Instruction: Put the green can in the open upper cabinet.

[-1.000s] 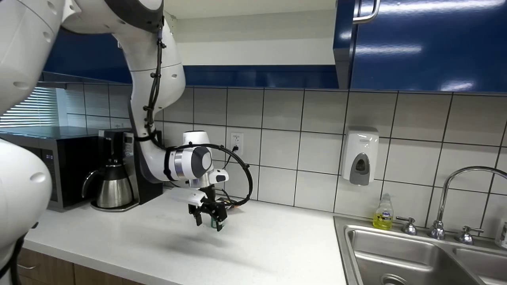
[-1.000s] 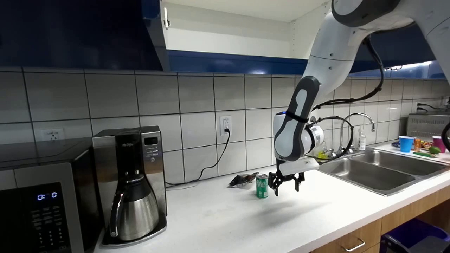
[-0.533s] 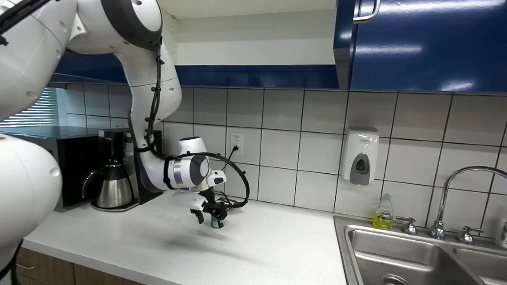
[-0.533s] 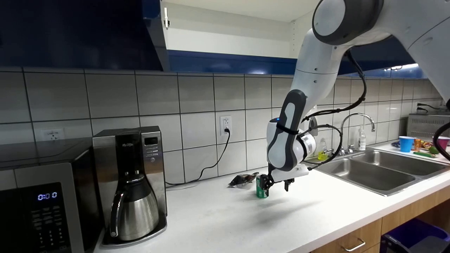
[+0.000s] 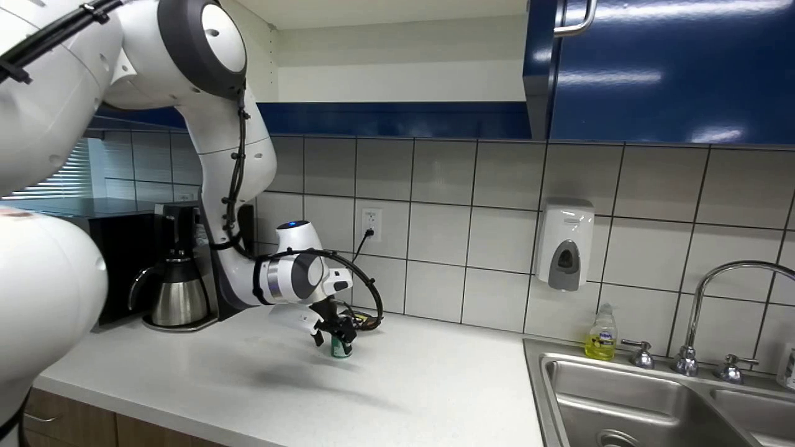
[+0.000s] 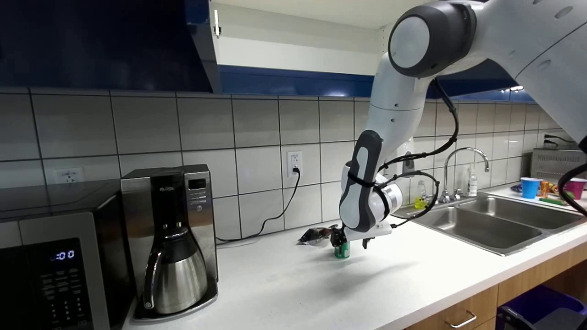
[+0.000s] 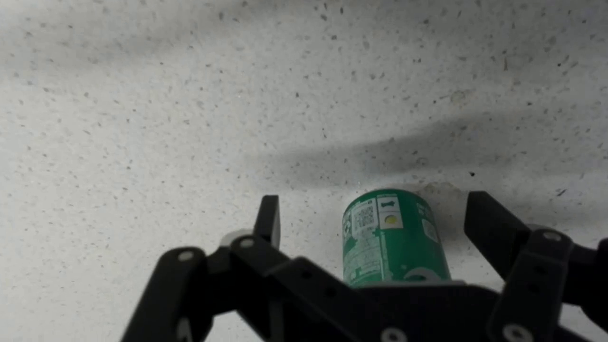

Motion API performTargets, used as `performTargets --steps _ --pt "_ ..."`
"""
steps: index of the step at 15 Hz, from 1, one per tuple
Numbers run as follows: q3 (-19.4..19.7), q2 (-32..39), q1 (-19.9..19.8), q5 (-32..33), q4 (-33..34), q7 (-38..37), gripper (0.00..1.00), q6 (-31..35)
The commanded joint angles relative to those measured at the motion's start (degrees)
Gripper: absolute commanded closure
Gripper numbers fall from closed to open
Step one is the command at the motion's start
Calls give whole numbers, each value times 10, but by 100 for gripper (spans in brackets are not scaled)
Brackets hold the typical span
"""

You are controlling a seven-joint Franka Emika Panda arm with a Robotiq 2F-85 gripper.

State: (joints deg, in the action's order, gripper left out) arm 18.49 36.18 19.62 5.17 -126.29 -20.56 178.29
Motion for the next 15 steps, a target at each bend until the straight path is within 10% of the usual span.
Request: performTargets --steps 1,15 --pt "19 26 25 -33 25 7 0 15" --pt "45 71 54 -80 74 15 0 36"
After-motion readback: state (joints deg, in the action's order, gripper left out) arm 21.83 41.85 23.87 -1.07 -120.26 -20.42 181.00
